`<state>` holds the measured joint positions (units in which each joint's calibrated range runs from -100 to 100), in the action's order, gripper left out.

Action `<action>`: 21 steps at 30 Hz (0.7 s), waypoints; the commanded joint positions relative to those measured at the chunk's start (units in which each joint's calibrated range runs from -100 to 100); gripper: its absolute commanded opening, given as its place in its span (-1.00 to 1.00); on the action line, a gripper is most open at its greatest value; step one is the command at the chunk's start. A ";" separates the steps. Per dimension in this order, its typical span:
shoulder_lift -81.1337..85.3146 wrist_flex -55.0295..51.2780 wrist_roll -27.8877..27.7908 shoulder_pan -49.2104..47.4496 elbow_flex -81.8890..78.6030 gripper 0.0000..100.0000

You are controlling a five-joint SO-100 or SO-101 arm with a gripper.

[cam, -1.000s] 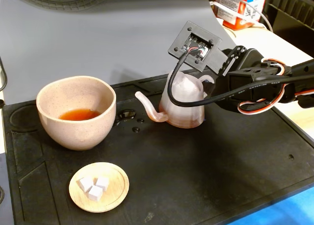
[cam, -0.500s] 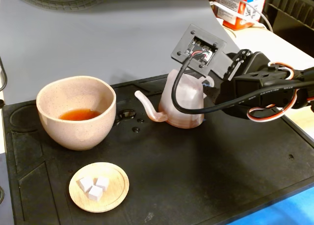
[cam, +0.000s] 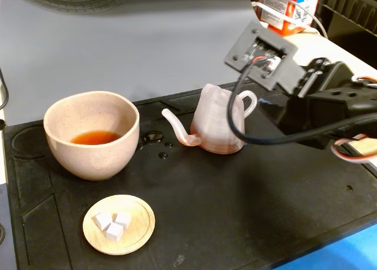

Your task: Pick up a kettle and pour liquid into a cup.

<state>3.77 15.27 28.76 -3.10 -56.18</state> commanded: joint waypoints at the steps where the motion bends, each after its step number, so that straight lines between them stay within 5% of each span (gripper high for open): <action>1: 8.52 0.33 0.29 0.32 -5.07 -0.66; 9: 30.87 0.33 8.37 0.25 -23.67 -0.67; 16: 44.36 0.33 13.41 0.40 -33.56 -0.98; 21: 51.52 0.33 17.29 0.40 -39.46 -0.99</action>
<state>51.54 15.27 44.63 -2.87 -93.87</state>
